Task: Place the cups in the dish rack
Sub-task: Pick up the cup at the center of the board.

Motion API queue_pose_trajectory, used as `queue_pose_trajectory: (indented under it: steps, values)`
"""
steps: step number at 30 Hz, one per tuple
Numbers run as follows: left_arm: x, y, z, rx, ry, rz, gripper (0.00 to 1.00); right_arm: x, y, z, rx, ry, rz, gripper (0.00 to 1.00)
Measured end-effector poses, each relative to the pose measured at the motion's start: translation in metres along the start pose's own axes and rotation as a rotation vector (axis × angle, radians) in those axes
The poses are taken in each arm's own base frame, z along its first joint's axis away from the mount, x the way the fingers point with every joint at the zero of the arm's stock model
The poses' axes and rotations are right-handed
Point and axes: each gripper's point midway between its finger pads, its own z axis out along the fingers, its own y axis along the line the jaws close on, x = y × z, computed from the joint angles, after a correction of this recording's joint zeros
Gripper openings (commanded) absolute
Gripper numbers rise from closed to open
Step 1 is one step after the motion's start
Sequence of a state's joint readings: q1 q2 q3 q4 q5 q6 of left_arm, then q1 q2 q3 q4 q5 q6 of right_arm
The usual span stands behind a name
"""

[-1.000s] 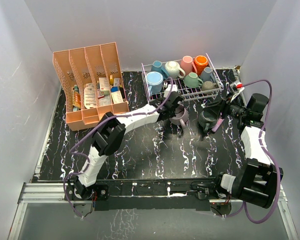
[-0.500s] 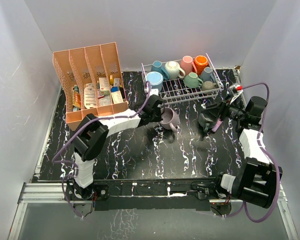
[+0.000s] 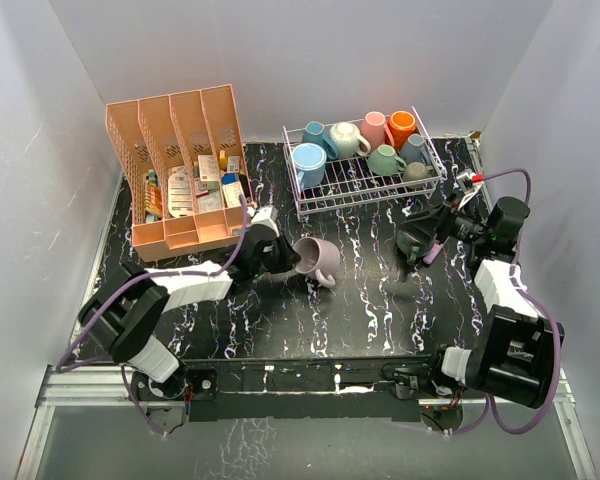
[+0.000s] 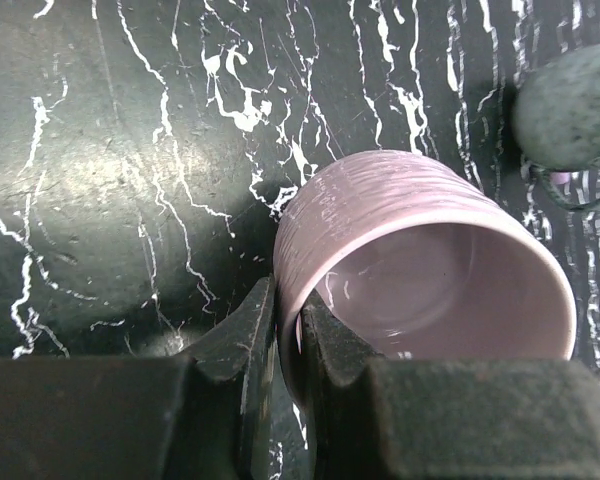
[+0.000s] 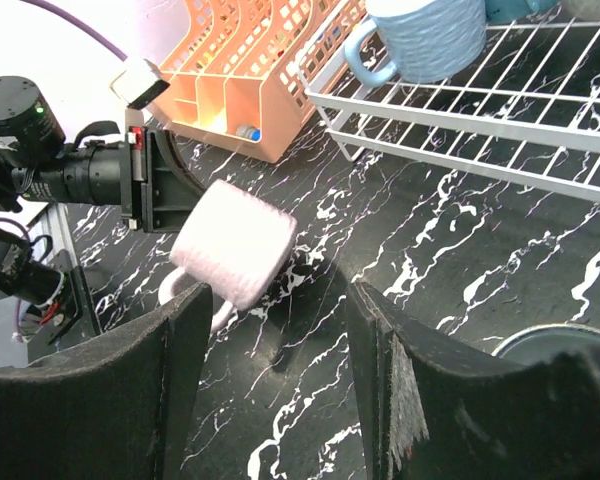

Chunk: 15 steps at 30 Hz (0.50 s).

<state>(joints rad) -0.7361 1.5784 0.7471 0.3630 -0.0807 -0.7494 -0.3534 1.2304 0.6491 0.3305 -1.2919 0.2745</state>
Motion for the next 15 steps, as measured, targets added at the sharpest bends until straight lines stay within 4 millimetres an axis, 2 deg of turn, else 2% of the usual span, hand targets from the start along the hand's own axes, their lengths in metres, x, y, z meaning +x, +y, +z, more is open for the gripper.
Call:
queue_pose_trajectory:
  steps: [3,15]
  values:
    - [-0.004,0.002,-0.014,0.051,-0.050,-0.043,0.00,0.004,0.002,0.002,-0.013,0.004,0.020,0.61]
    - [-0.032,-0.005,-0.057,0.239,-0.277,-0.176,0.00,0.023,0.018,0.017,-0.090,0.029,0.044,0.64]
